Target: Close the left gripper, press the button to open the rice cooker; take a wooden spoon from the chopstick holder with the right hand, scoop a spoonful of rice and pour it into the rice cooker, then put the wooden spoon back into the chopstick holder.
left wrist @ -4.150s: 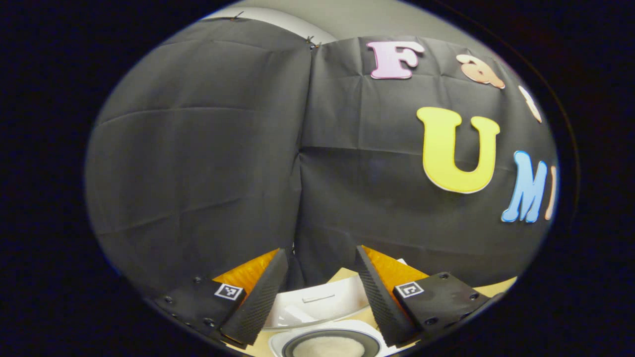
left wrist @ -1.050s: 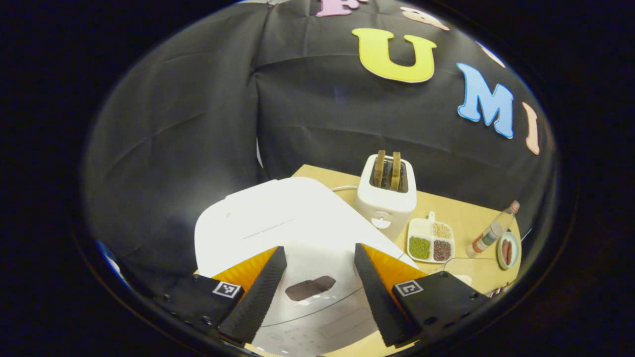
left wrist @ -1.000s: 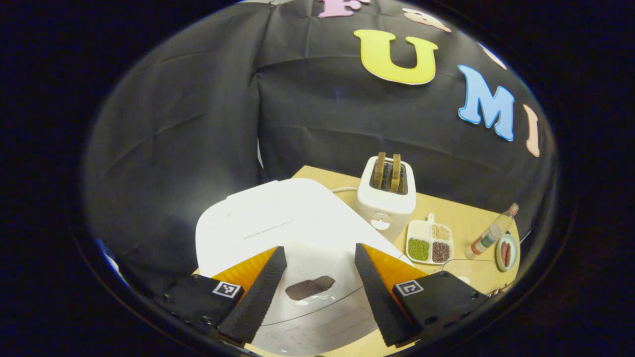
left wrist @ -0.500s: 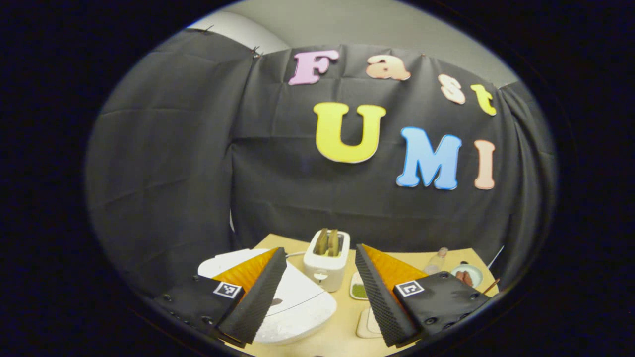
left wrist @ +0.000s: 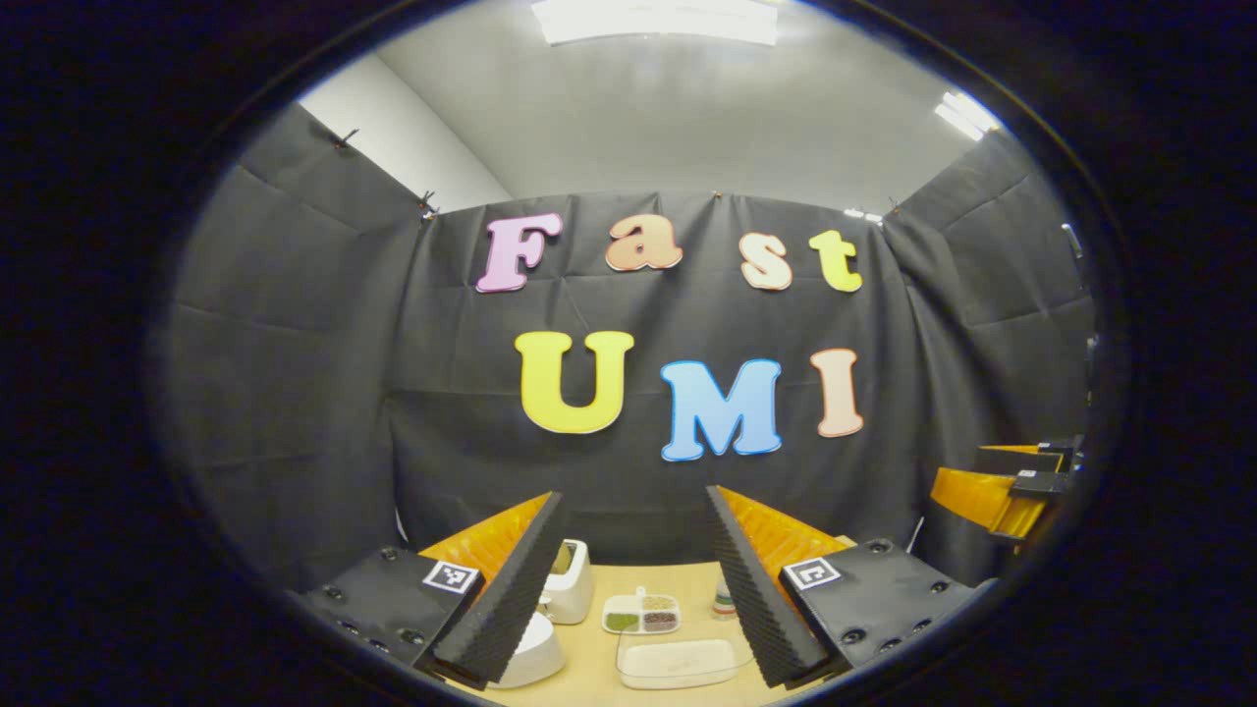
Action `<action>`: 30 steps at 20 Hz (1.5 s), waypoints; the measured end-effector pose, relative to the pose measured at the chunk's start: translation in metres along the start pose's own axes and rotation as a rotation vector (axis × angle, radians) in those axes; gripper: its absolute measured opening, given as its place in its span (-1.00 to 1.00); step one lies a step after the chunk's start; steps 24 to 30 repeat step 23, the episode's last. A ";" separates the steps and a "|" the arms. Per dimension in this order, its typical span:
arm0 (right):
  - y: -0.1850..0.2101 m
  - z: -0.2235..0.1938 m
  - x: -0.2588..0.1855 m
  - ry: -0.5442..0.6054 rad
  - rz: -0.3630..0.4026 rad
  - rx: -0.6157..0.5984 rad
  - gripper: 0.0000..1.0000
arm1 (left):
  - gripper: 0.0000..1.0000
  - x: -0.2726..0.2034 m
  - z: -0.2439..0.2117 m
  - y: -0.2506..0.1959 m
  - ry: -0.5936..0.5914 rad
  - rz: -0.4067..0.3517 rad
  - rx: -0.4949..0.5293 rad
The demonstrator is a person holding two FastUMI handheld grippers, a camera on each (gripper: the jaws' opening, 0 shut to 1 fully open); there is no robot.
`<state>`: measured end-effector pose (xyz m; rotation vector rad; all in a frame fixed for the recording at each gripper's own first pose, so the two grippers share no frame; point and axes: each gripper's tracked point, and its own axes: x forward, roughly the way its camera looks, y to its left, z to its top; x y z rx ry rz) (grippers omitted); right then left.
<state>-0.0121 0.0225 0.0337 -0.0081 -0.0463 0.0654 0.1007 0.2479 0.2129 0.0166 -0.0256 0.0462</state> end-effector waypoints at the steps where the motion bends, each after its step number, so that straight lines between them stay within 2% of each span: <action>1: -0.001 0.004 -0.001 -0.007 -0.008 0.002 0.96 | 0.92 -0.003 -0.001 -0.003 0.003 -0.009 0.002; 2: -0.003 0.006 -0.002 -0.011 -0.015 0.000 0.87 | 0.90 -0.006 -0.003 -0.006 0.010 -0.016 0.000; 3: -0.001 0.007 -0.004 -0.013 -0.015 0.000 0.95 | 0.94 -0.006 -0.006 -0.007 0.015 -0.019 -0.002; 4: -0.001 0.008 -0.005 -0.014 -0.015 0.002 0.86 | 0.92 -0.007 -0.006 -0.008 0.018 -0.022 -0.006; 7: -0.002 0.009 -0.008 -0.017 -0.023 0.002 0.87 | 0.90 -0.007 -0.009 -0.004 0.021 -0.013 -0.016; 8: -0.001 0.008 -0.008 -0.016 -0.025 0.003 0.96 | 0.92 -0.007 -0.009 -0.003 0.021 -0.009 -0.018; 9: 0.000 0.008 -0.008 -0.014 -0.026 0.004 0.96 | 0.94 -0.007 -0.009 -0.002 0.023 -0.007 -0.018; 10: 0.000 0.008 -0.007 -0.014 -0.026 0.003 0.87 | 0.94 -0.008 -0.009 -0.002 0.025 -0.008 -0.019; 12: 0.001 0.008 -0.007 -0.012 -0.027 0.000 0.95 | 0.92 -0.009 -0.010 0.000 0.029 -0.006 -0.013; 18: 0.010 0.004 -0.002 -0.001 -0.024 -0.004 0.96 | 0.94 -0.011 -0.014 0.008 0.040 0.005 -0.009; 23: 0.010 0.000 -0.007 -0.001 -0.032 -0.002 0.96 | 0.92 -0.012 -0.024 0.009 0.051 -0.026 -0.019; 30: 0.010 0.000 -0.007 -0.001 -0.032 -0.002 0.96 | 0.92 -0.012 -0.024 0.009 0.051 -0.026 -0.019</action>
